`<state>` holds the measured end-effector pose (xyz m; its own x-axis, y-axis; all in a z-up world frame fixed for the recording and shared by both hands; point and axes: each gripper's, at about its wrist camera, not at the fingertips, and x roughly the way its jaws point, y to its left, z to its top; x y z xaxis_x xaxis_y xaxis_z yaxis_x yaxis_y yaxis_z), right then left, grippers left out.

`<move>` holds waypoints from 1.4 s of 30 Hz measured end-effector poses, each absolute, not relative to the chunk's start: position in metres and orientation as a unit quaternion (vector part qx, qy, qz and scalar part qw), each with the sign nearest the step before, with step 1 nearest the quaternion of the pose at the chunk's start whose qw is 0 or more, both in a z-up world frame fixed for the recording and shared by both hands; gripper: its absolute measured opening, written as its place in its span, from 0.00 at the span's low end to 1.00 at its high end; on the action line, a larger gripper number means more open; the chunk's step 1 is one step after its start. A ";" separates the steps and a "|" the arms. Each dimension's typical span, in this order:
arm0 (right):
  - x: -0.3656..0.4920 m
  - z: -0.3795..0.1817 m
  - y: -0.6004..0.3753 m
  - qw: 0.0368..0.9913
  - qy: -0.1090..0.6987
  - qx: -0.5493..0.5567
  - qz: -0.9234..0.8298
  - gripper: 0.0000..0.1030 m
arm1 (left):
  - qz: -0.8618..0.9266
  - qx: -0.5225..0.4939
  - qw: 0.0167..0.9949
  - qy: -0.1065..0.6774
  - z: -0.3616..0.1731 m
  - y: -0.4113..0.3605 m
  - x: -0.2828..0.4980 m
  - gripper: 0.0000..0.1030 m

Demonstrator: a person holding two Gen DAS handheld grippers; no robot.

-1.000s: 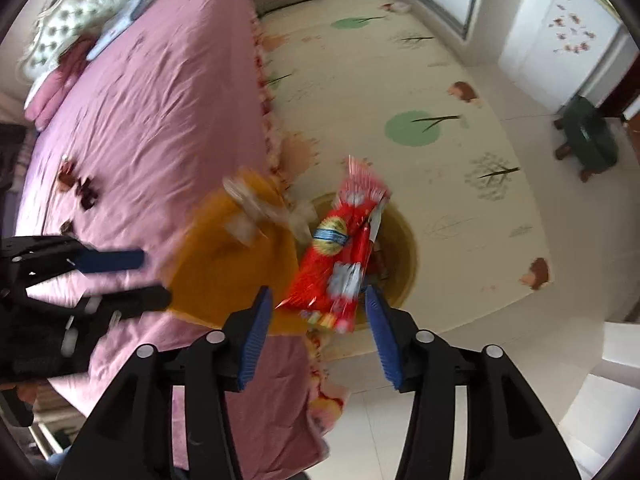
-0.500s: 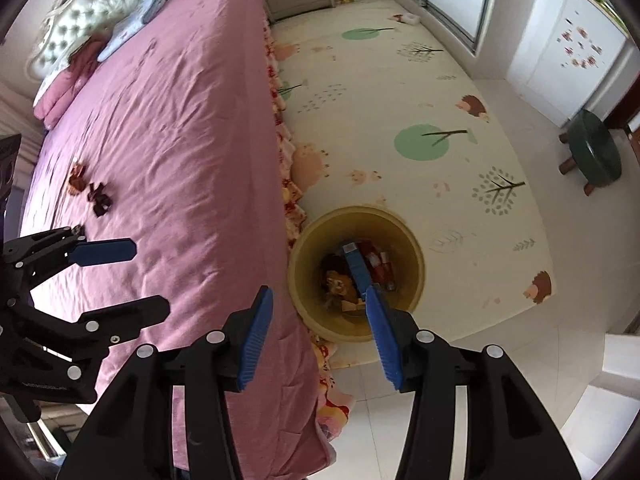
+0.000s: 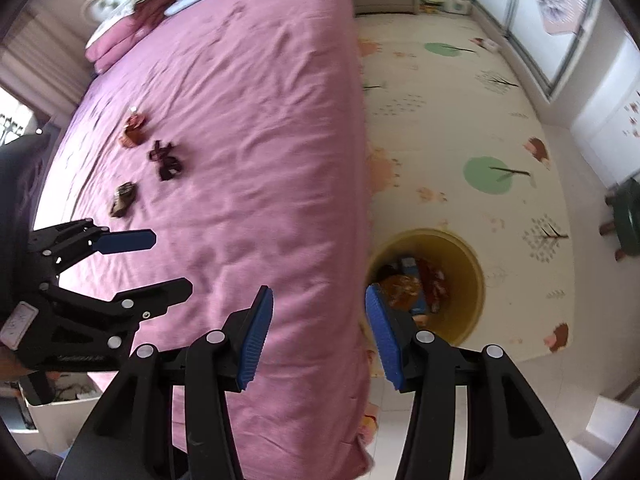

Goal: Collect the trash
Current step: 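Move both open tools back over the brown sock and maroon cord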

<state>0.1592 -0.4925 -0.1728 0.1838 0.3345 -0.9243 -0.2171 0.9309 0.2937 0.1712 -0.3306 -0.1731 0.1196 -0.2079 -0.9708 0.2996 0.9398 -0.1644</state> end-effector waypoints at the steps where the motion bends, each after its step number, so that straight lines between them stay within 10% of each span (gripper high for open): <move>1: 0.161 -0.171 -0.480 0.767 0.612 0.044 0.188 0.46 | -0.160 0.028 0.749 0.643 -0.174 -0.316 0.170 0.69; 42: 0.275 -0.232 -0.187 0.697 0.639 -0.059 0.320 0.50 | 0.042 -0.056 0.744 0.664 -0.250 -0.010 0.219 0.70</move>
